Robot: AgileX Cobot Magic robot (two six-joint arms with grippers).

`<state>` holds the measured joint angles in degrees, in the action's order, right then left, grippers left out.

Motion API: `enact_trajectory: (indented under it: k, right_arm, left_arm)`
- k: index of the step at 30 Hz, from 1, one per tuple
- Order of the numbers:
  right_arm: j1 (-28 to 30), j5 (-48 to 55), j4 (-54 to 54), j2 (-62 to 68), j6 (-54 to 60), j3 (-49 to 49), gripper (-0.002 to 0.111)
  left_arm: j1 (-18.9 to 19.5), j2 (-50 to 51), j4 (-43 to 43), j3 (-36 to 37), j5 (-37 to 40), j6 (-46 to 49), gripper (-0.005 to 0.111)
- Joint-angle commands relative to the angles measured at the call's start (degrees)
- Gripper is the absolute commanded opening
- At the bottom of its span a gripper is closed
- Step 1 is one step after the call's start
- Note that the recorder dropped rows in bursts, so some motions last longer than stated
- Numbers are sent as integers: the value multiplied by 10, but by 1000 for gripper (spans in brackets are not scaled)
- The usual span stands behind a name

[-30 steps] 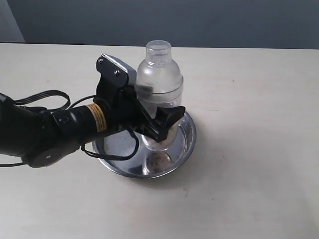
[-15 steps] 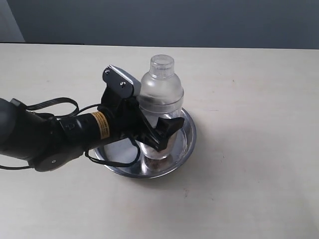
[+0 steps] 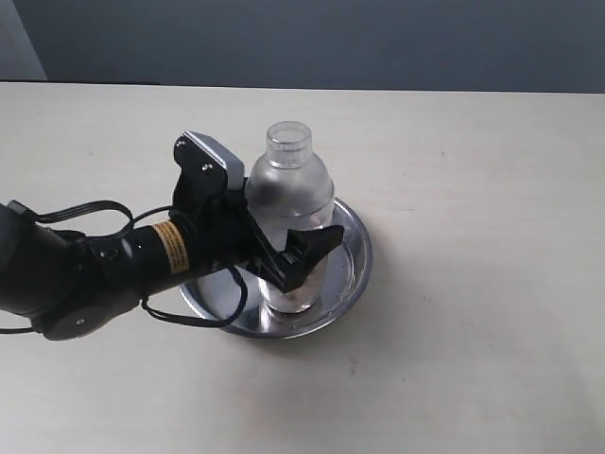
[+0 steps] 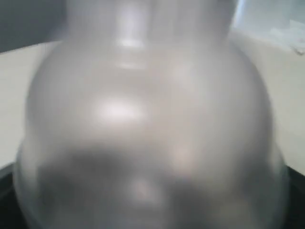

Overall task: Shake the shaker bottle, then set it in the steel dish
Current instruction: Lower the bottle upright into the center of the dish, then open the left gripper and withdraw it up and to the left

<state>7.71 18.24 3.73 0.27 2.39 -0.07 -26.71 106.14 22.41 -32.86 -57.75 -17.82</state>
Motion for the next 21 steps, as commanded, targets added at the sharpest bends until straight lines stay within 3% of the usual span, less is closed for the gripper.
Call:
enact_trajectory:
  k: [1, 14, 21]
  right_arm:
    - [2, -8, 0, -3, 1, 1, -1]
    - [2, -8, 0, -3, 1, 1, -1]
    - [2, -8, 0, -3, 1, 1, -1]
  left_arm:
    - [17, -2, 39, 0, -71, -30, 105]
    - [26, -10, 47, 0, -102, -40, 105]
    - [28, -49, 47, 0, -82, -40, 105]
